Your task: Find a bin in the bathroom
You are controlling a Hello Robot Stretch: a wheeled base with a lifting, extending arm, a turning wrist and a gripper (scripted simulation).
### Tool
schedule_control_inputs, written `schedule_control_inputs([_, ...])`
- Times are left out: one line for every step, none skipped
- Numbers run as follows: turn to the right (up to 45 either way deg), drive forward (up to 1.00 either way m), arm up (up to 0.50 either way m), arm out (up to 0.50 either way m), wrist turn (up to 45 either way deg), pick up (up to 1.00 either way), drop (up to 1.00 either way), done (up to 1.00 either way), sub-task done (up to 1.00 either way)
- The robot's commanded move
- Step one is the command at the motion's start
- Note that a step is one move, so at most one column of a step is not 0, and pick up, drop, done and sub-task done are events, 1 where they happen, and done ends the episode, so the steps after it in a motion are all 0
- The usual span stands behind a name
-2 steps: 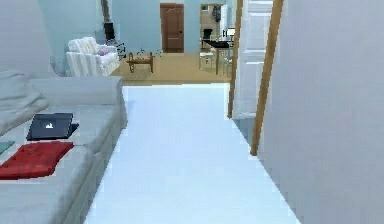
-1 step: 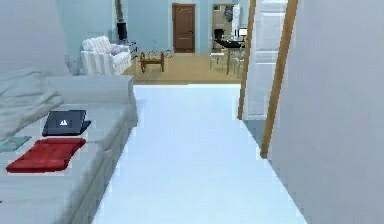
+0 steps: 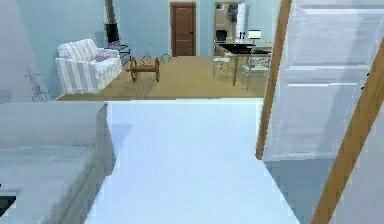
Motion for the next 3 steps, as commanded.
schedule_control_inputs([0.0,1.00,0.00,0.00,0.0,0.00,0.00,0.00,0.00])
schedule_control_inputs([0.0,1.00,0.00,0.00,0.0,0.00,0.00,0.00,0.00])
schedule_control_inputs([0.0,1.00,0.00,0.00,0.0,0.00,0.00,0.00,0.00])
